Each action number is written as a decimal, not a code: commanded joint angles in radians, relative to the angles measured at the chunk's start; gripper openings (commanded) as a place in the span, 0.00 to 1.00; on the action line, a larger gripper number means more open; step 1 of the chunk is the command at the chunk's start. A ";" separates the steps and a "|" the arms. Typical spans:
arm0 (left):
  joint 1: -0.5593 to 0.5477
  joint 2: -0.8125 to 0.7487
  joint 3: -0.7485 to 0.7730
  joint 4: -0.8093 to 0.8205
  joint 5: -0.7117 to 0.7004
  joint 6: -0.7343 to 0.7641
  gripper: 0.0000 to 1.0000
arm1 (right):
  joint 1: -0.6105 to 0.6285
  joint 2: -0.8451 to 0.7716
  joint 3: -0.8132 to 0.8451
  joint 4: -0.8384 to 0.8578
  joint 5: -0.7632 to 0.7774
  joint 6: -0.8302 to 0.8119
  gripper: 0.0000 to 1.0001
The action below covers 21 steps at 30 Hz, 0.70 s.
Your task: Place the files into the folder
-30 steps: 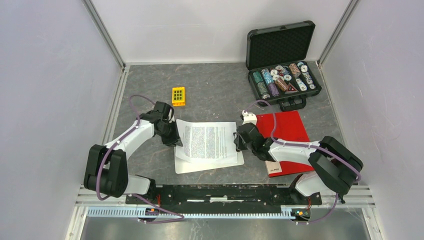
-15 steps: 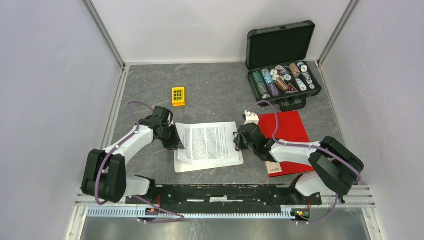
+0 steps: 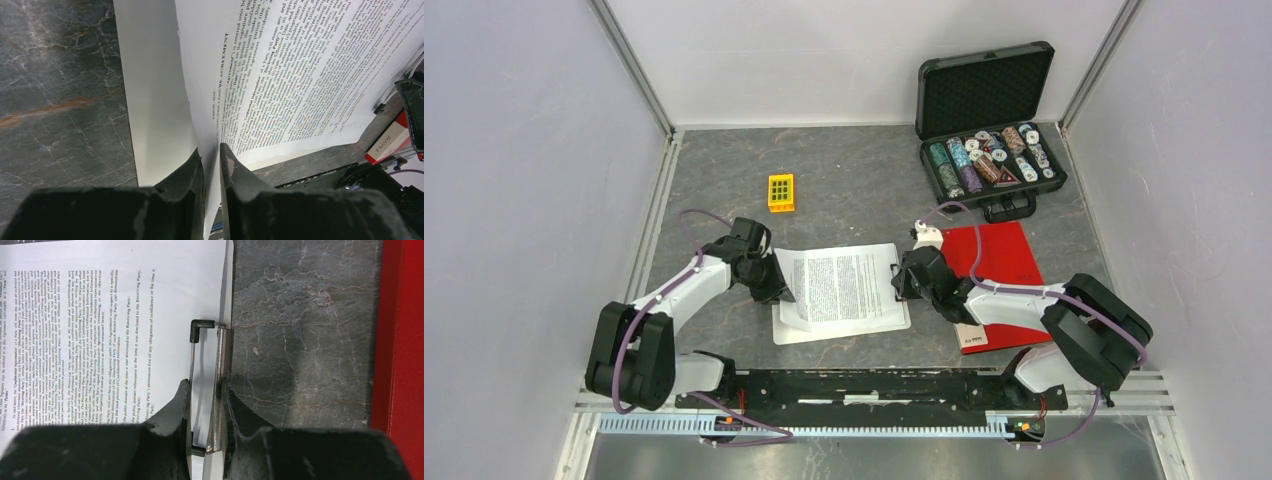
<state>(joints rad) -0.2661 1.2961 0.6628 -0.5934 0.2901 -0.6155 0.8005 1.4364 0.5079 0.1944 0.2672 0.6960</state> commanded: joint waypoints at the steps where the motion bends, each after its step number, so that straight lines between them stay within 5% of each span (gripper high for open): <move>1: -0.008 -0.031 -0.013 0.030 0.004 -0.058 0.22 | -0.007 0.017 -0.039 -0.083 -0.026 0.023 0.00; 21: -0.027 -0.038 -0.045 0.049 -0.008 -0.084 0.30 | -0.009 0.003 -0.059 -0.067 -0.028 0.020 0.00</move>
<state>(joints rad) -0.2840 1.2816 0.6224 -0.5701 0.2893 -0.6598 0.7959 1.4277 0.4881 0.2230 0.2619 0.7040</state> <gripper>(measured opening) 0.286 0.222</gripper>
